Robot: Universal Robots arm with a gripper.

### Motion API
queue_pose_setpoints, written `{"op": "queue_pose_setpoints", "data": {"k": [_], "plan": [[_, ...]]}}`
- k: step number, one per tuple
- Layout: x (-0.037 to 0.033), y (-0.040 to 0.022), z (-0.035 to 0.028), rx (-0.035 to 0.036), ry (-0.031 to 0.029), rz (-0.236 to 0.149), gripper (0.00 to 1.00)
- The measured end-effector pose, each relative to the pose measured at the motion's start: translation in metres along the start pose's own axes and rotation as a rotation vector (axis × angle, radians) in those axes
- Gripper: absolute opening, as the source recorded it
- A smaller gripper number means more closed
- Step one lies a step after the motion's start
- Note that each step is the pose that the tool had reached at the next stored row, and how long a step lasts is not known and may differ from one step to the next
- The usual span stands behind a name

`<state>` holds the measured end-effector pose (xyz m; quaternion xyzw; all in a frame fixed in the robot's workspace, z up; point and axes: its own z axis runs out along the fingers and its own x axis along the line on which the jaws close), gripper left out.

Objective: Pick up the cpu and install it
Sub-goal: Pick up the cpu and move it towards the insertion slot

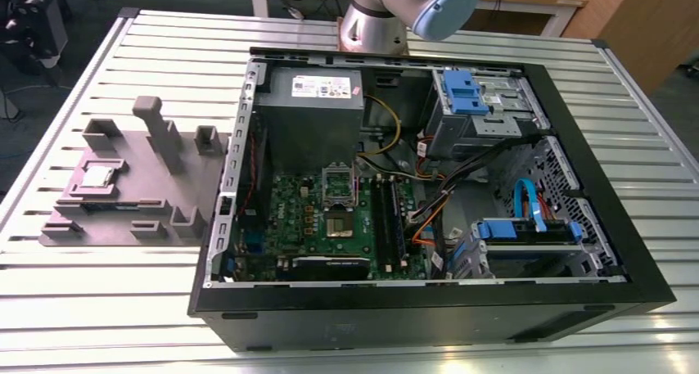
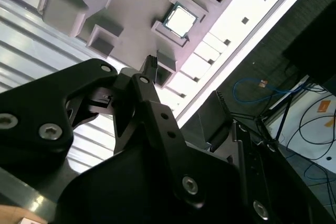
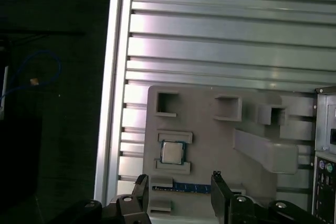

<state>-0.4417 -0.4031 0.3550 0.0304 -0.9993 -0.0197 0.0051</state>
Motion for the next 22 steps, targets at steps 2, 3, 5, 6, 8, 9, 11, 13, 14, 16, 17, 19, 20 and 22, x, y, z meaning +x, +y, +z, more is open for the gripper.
{"op": "queue_pose_setpoints", "data": {"k": [2, 3, 5, 6, 8, 9, 11, 13, 14, 16, 17, 19, 20, 22], "plan": [[0.0002, 0.0, 0.0012, -0.0001, 0.0, -0.001, 0.59], [0.0003, 0.0, 0.0019, -0.0002, -0.0001, -0.001, 0.59], [0.0004, -0.0001, 0.0038, -0.0001, 0.0, -0.001, 0.59], [0.0004, -0.0001, 0.0046, -0.0001, 0.0, -0.001, 0.59], [0.0003, -0.0001, 0.0055, -0.0001, 0.0001, -0.001, 0.59], [0.0004, -0.0002, 0.0057, 0.0, 0.0002, -0.001, 0.59], [0.0002, -0.0002, 0.0075, -0.0001, 0.0, -0.001, 0.59], [0.0002, -0.0002, 0.0075, -0.0001, 0.0001, -0.001, 0.59], [0.0002, -0.0002, 0.0076, -0.0001, 0.0, -0.001, 0.59], [0.0002, -0.0003, 0.0077, -0.0001, 0.0, -0.001, 0.59], [0.0002, -0.0003, 0.0079, -0.0001, 0.0, -0.001, 0.59], [0.0002, -0.0003, 0.0079, -0.0002, -0.0001, -0.001, 0.59], [0.0002, -0.0003, 0.008, -0.0001, 0.0, -0.001, 0.59], [0.0003, -0.0008, 0.0087, -0.0003, -0.0002, -0.001, 0.59]]}}
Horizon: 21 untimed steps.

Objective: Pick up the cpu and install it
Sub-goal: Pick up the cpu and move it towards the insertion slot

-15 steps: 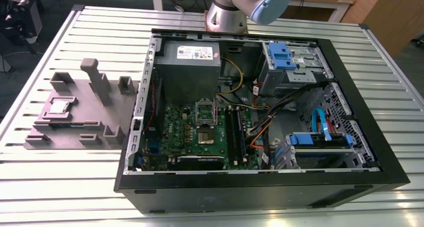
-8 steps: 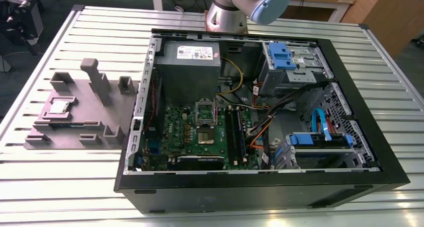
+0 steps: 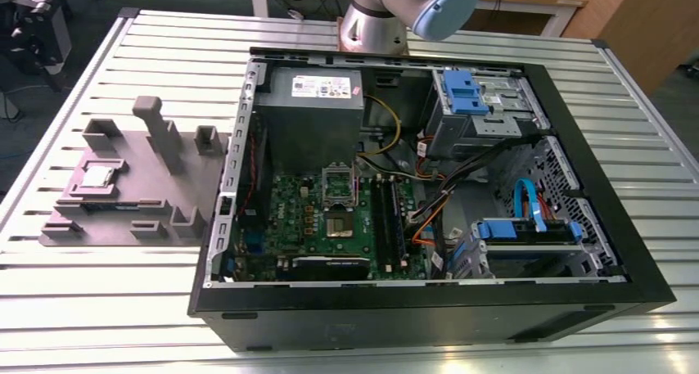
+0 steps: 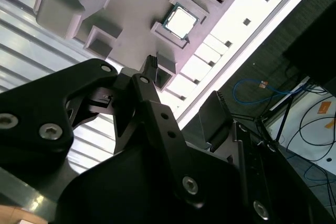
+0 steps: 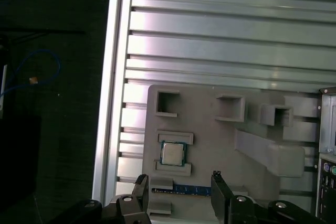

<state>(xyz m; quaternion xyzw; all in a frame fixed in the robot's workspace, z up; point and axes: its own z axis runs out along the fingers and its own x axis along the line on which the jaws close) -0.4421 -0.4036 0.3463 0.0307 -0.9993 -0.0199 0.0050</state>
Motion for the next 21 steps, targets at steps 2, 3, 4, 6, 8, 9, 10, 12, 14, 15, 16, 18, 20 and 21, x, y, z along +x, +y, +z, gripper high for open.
{"op": "queue_pose_setpoints", "data": {"k": [2, 3, 4, 6, 8, 9, 10, 12, 14, 15, 16, 18, 20, 21], "plan": [[0.0001, -0.0018, 0.0004, 0.0002, 0.0002, 0.001, 0.59], [0.0001, -0.0022, 0.001, 0.0001, 0.0, 0.001, 0.59], [0.0001, -0.0022, 0.0015, 0.0, 0.0, 0.002, 0.59], [0.0002, -0.0023, 0.0028, 0.0001, 0.0001, 0.002, 0.59], [0.0001, -0.0024, 0.0043, 0.0001, 0.0001, 0.002, 0.59], [0.0001, -0.0025, 0.005, 0.0001, 0.0, 0.002, 0.59], [0.0001, -0.0025, 0.0057, 0.0001, 0.0, 0.003, 0.59], [0.0001, -0.0025, 0.0066, 0.0001, 0.0001, 0.003, 0.59], [0.0001, -0.0026, 0.0074, 0.0002, 0.0001, 0.004, 0.59], [0.0001, -0.0026, 0.0077, 0.0001, 0.0001, 0.004, 0.59], [0.0001, -0.0026, 0.0078, 0.0001, 0.0002, 0.004, 0.59], [0.0001, -0.0026, 0.008, 0.0001, 0.0001, 0.004, 0.59], [0.0001, -0.0026, 0.0086, 0.0, 0.0001, 0.004, 0.59], [0.0001, -0.0026, 0.0089, 0.0, 0.0001, 0.004, 0.59]]}}
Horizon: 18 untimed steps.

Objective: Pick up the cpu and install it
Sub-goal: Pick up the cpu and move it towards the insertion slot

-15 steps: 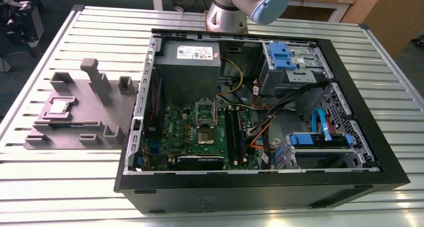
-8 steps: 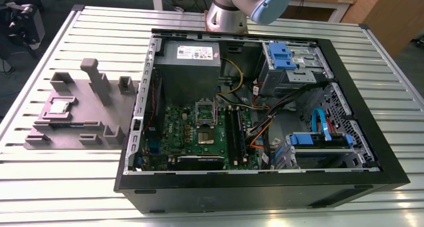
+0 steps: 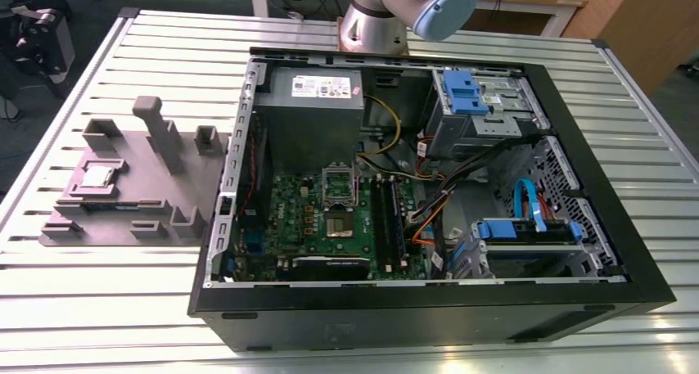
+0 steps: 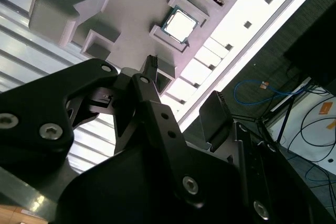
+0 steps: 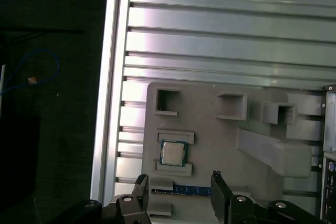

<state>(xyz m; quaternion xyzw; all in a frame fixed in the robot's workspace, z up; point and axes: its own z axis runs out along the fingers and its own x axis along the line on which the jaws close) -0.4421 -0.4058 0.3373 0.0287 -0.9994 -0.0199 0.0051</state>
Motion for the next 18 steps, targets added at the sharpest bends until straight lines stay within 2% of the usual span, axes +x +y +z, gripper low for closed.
{"op": "queue_pose_setpoints", "data": {"k": [7, 18], "plan": [[-0.0012, -0.0002, 0.0014, 0.0, 0.0, 0.0, 0.59], [-0.0096, -0.0008, 0.0053, -0.0001, -0.0001, 0.0, 0.59]]}}
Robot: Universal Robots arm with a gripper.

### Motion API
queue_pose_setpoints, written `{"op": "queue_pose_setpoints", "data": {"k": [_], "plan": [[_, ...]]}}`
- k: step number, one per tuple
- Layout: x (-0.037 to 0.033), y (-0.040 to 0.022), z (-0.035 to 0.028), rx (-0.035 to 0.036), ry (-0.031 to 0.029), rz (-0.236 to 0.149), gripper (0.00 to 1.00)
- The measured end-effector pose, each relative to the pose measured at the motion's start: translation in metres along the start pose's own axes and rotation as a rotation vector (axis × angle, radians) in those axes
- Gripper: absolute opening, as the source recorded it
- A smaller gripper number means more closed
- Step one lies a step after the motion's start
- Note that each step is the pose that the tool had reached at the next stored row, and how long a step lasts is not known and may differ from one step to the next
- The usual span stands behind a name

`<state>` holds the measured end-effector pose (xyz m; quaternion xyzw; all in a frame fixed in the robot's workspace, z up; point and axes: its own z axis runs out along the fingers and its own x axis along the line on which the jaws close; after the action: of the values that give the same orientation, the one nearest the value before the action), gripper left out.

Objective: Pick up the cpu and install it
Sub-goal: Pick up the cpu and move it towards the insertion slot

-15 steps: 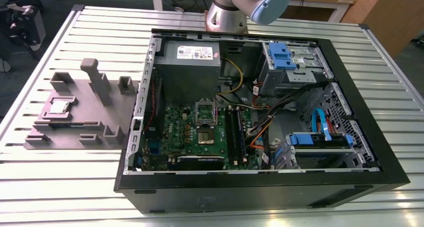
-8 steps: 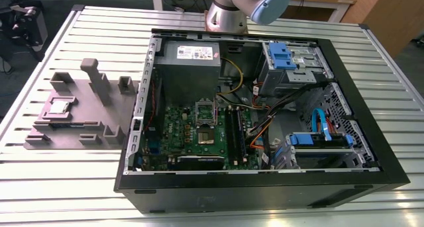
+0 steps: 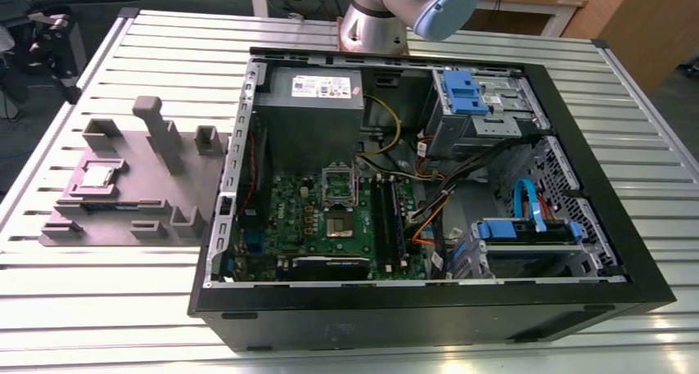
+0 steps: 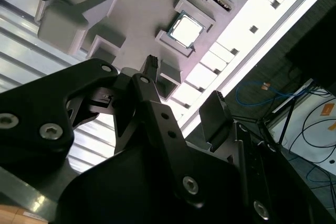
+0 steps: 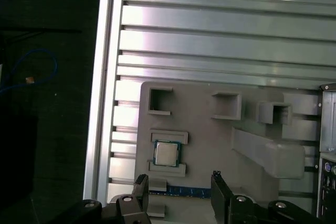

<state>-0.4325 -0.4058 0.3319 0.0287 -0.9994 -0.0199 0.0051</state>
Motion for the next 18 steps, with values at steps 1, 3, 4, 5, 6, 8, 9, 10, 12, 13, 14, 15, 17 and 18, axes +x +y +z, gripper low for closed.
{"op": "queue_pose_setpoints", "data": {"k": [1, 3, 4, 5, 6, 8, 9, 10, 12, 13, 14, 15, 17, 18], "plan": [[-0.0005, -0.0001, 0.0008, -0.0001, -0.0002, 0.0, 0.59], [-0.0008, -0.0001, 0.0019, 0.0001, 0.0, 0.0, 0.59], [-0.0008, -0.0002, 0.0027, 0.0, 0.0, 0.0, 0.59], [-0.0009, -0.0002, 0.0039, 0.0, 0.0001, 0.0, 0.59], [-0.0009, -0.0003, 0.0055, 0.0002, 0.0, 0.001, 0.59], [-0.001, -0.0005, 0.0092, 0.0016, 0.0001, 0.001, 0.59], [-0.001, -0.0006, 0.011, 0.0019, 0.0001, 0.002, 0.59], [-0.001, -0.0006, 0.0127, 0.0022, 0.0001, 0.002, 0.59], [-0.0009, -0.0008, 0.015, 0.0024, -0.0001, 0.01, 0.59], [-0.0009, -0.0009, 0.0161, 0.0023, -0.0005, 0.018, 0.59], [-0.0009, -0.0011, 0.0171, 0.0022, -0.0008, 0.026, 0.59], [-0.001, -0.0014, 0.0183, 0.0022, -0.0012, 0.035, 0.59], [-0.001, -0.0025, 0.0197, 0.0021, -0.0015, 0.043, 0.59], [-0.0009, -0.0029, 0.0206, 0.0021, -0.0015, 0.044, 0.59]]}}
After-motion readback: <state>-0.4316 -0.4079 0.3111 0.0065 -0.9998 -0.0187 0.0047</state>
